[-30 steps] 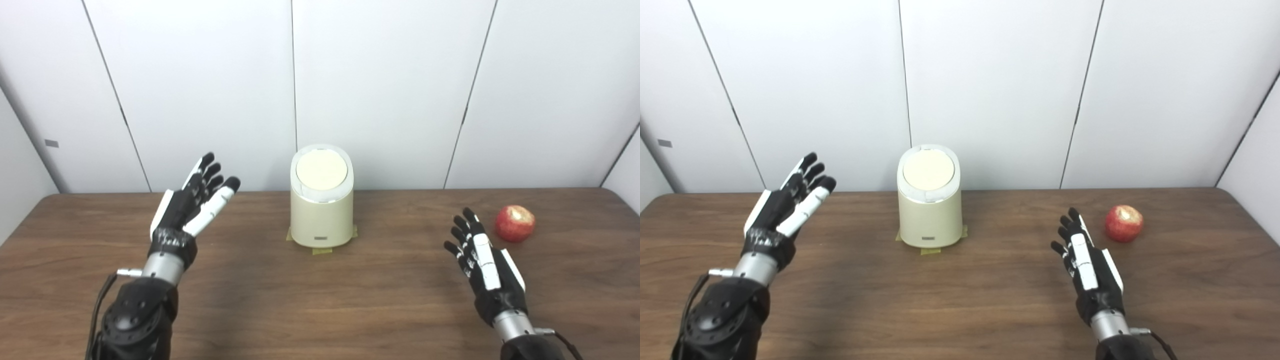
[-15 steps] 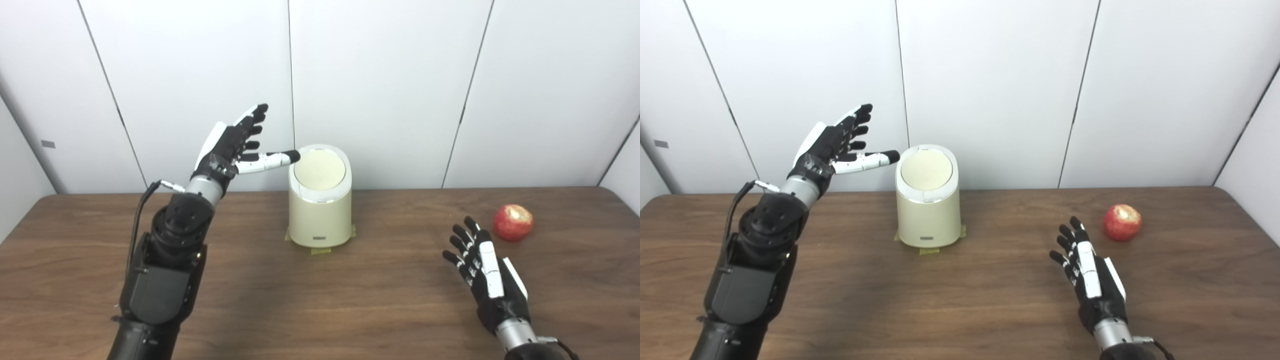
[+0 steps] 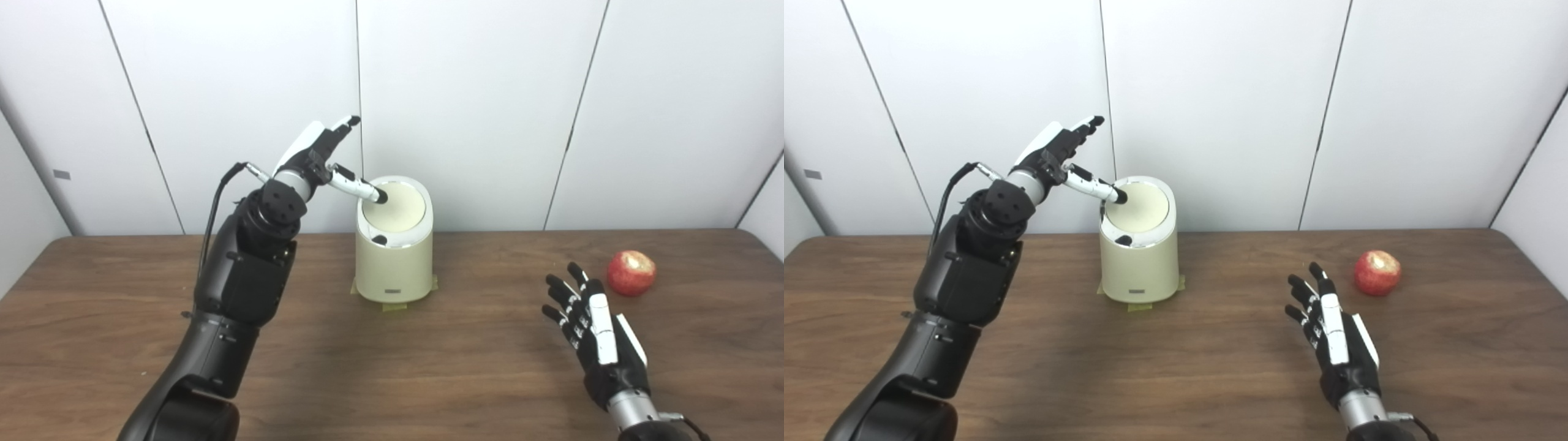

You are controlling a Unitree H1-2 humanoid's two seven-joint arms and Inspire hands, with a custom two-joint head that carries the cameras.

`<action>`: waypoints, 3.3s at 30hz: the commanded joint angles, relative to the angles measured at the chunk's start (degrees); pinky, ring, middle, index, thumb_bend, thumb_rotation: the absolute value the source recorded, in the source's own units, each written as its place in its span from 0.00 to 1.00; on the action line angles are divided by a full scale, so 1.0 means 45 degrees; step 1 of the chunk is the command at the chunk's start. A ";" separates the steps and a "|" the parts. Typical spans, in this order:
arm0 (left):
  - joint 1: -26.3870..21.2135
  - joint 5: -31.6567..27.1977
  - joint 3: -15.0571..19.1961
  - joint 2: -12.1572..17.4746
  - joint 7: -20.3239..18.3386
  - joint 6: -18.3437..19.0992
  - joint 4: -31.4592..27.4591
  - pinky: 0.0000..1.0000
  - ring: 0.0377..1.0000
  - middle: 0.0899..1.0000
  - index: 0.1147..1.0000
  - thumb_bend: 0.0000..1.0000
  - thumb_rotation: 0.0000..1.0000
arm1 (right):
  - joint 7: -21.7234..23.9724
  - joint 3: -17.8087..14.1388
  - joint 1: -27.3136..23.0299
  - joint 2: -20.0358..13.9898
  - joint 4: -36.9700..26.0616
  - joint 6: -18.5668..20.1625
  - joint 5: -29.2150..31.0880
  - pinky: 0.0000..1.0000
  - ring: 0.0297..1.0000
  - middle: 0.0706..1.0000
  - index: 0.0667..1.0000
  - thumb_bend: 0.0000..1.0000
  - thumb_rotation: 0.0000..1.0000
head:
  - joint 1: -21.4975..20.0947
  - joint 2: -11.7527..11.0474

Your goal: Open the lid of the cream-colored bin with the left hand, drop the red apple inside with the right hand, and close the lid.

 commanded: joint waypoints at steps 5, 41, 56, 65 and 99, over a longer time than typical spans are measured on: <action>-0.1422 0.1227 -0.1611 0.0492 0.0140 -0.0137 0.0402 0.82 0.95 1.00 1.00 0.87 0.11 | -0.0169 0.0147 -0.0338 0.0061 -0.0585 0.0020 -0.0306 0.86 0.93 0.88 0.96 0.55 1.00 | -0.0068 0.0009; -0.1148 0.3339 -0.4935 0.1359 0.1215 -0.2209 0.1021 1.00 1.00 1.00 1.00 0.93 0.03 | -0.0355 0.0105 -0.0517 0.0304 -0.0777 0.0286 -0.0270 0.87 0.93 0.88 1.00 0.61 0.88 | -0.0342 0.0544; -0.0974 0.2155 -0.3401 0.0967 0.0216 -0.1509 0.0371 1.00 1.00 1.00 0.98 0.86 0.08 | -0.0350 0.0084 -0.0559 0.0237 -0.0727 0.0284 -0.0250 0.87 0.93 0.88 1.00 0.60 0.89 | -0.0286 0.0588; -0.0280 -0.3591 0.1939 -0.0561 0.0820 -0.0620 -0.1032 0.90 0.94 0.93 0.95 0.51 0.35 | -0.0172 0.0056 -0.0560 0.0030 -0.0529 -0.0056 -0.0228 0.86 0.93 0.89 1.00 0.61 0.90 | -0.0258 0.0677; 0.7756 -0.6708 0.2867 -0.0422 0.2696 -0.1558 -0.6425 0.93 0.97 0.99 1.00 0.41 0.85 | 0.0021 -0.0293 -0.0689 -0.0526 -0.0306 -0.0458 -0.0269 0.88 0.95 0.94 1.00 0.65 0.69 | -0.1245 0.0723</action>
